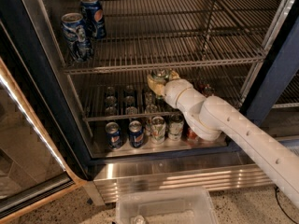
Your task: Pick 7up can from middle shelf of fridge
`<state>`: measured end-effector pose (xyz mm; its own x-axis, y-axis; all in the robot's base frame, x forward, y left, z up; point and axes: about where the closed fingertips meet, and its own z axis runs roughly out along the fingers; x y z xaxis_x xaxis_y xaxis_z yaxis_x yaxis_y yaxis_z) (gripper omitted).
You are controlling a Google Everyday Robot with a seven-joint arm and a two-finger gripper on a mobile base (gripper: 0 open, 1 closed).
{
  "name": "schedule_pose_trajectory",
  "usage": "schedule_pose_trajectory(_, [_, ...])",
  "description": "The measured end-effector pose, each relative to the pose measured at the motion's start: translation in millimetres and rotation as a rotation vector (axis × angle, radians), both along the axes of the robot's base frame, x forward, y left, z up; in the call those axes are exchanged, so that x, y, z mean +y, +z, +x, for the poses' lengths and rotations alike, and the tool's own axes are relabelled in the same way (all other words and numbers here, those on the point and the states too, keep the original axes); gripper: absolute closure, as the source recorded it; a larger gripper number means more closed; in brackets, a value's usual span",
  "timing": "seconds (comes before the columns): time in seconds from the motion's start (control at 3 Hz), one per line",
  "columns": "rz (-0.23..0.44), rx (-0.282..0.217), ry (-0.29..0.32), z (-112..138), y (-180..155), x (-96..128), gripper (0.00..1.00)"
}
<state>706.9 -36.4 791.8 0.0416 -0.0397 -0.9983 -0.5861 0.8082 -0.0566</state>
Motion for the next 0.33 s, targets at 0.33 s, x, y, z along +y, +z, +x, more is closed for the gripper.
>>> schedule_pose_trajectory(0.33, [0.002, -0.001, 0.004, -2.8, 0.9, 1.6, 1.00])
